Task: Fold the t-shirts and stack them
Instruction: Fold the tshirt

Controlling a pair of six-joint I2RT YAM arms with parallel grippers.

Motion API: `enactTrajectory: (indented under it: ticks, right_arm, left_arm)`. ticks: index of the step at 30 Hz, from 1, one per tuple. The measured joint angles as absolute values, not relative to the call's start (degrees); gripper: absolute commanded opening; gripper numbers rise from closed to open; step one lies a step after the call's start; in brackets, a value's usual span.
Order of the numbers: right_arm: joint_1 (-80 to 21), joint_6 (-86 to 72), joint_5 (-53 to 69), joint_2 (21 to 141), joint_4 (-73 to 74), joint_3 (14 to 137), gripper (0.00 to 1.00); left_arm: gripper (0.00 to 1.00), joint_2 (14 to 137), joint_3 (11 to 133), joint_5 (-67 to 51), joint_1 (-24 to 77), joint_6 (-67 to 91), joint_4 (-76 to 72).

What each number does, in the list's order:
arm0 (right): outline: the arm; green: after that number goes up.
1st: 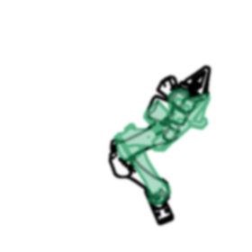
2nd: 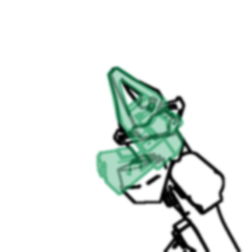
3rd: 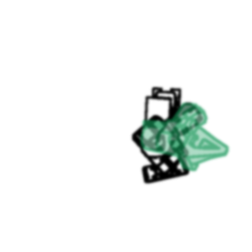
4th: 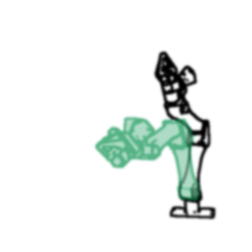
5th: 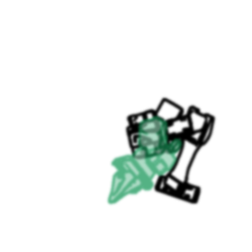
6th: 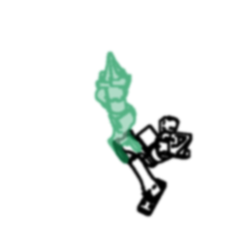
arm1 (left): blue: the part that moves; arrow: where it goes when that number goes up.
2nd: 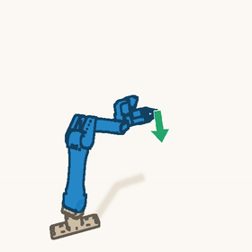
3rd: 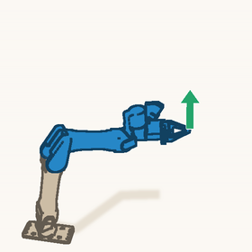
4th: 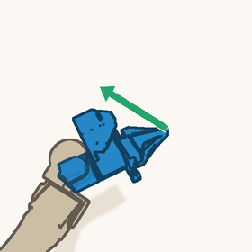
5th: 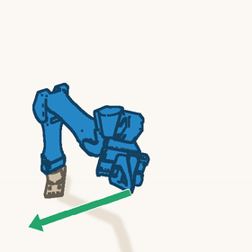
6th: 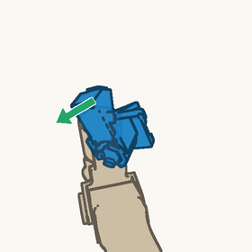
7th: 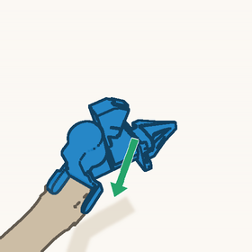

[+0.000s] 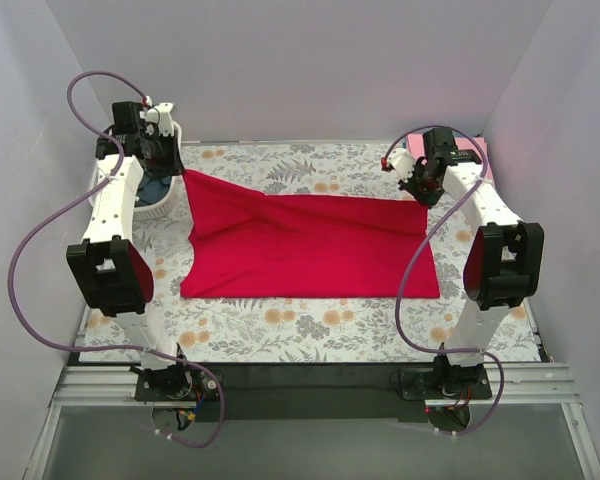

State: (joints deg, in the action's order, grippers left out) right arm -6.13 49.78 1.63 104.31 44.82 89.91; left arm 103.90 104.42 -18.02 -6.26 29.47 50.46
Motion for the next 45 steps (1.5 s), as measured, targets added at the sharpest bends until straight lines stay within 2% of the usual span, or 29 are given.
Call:
enactTrajectory:
  ticks: [13,19,29,37,45]
  right_arm:
    - [-6.1,52.8,1.2,105.0,43.5,91.7,0.01]
    - [-6.1,54.2,1.1,104.8,42.9,90.8,0.01]
    - [-6.1,57.5,0.7,100.4,41.8,84.9,0.01]
    - [-6.2,60.2,0.8,95.7,40.6,79.9,0.01]
    - [-6.2,62.9,0.8,91.8,40.4,70.9,0.01]
  left_arm:
    - [0.00,99.5,91.1,-20.6,-6.3,29.4,47.4]
    - [0.00,94.5,90.3,-23.4,-6.3,28.7,47.7]
    - [0.00,84.7,84.6,-26.2,-6.3,24.8,50.9]
    - [0.00,82.0,74.5,-26.1,-6.3,22.0,53.1]
    - [0.00,79.3,70.1,-26.1,-6.3,19.7,54.3]
